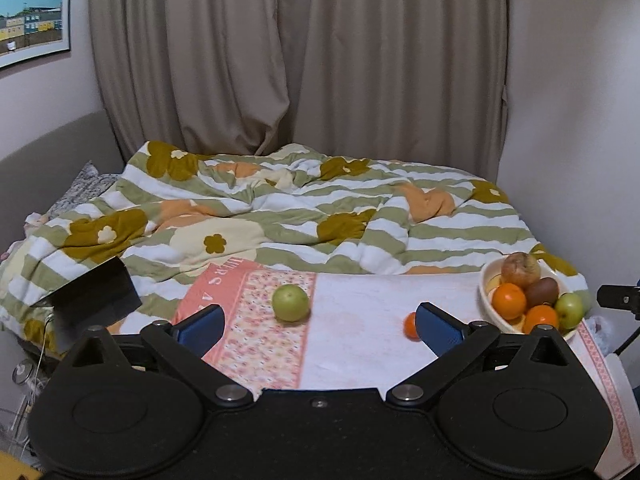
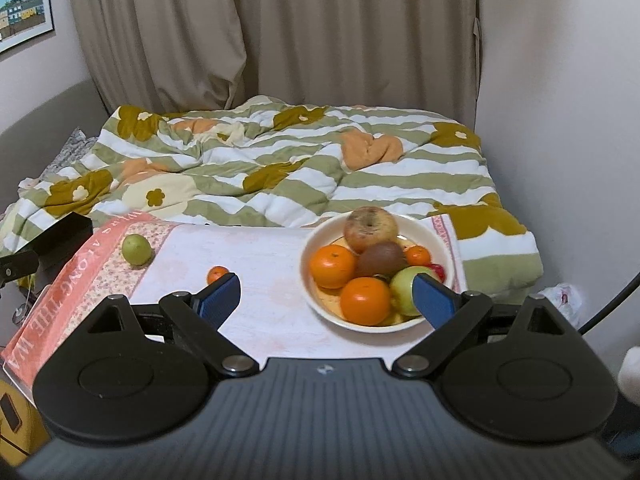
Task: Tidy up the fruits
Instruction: 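Withdraw both open tools from the bowl toward the last fruits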
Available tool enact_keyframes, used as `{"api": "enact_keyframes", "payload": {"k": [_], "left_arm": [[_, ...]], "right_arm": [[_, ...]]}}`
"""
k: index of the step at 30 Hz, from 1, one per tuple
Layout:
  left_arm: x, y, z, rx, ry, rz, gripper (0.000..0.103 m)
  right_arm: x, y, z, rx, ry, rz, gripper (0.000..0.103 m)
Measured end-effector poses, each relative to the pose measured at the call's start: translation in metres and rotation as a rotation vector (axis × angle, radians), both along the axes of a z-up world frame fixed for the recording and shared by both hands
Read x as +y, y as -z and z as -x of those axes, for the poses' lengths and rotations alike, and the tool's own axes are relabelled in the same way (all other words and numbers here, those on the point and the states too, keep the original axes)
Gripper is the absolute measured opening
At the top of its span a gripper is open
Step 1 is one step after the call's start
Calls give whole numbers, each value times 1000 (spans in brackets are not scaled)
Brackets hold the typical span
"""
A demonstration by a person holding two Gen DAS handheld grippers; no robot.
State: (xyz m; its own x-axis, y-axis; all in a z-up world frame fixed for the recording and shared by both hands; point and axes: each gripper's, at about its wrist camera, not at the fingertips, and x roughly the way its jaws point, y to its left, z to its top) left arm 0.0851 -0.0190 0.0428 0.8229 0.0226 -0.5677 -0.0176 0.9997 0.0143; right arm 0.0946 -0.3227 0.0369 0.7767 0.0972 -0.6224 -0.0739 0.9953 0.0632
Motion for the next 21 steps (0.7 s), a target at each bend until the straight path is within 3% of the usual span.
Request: {"api": "enact_keyframes", "payload": {"k": [12, 21], "left_arm": [[69, 39, -83, 115, 168, 34, 103], [90, 79, -149, 195, 276, 34, 103]], "right_arm": [[93, 31, -46, 82, 118, -4, 103], [142, 69, -94, 139, 173, 20, 103]]}}
